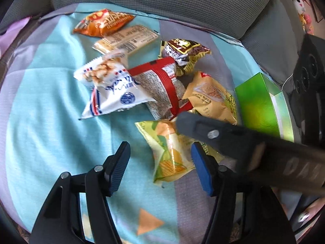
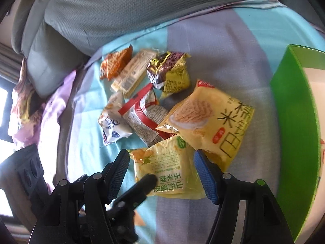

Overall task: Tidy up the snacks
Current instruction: 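Move the right tool back to the snack pile toward the yellow-green bag, then close the right gripper on the yellow-green snack bag and lift it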

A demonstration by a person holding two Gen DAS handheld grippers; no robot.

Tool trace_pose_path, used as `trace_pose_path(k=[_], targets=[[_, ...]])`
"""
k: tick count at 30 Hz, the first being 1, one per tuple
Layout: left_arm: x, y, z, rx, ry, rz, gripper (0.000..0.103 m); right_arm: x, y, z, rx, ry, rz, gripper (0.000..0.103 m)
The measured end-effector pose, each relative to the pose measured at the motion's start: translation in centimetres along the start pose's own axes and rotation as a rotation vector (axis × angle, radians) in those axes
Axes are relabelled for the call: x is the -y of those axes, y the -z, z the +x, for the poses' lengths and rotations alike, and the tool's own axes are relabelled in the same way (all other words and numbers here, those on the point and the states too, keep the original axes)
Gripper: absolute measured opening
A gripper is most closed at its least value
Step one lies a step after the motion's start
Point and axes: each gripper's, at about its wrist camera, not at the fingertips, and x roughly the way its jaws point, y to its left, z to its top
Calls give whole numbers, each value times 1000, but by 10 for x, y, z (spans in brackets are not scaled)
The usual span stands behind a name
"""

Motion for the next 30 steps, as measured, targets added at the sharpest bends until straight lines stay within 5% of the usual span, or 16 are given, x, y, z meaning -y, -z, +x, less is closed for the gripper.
trace_pose_path(k=[14,19,30], targets=[[9,1,12,20,50,1,42,4,3,24,-39,1,-19,69],[16,3,3,59,34,36,33,0,6,23,-38,-38,-27,55],[26,1,0,105,41,87,33,-7,12,8,39,-44,-21,51]])
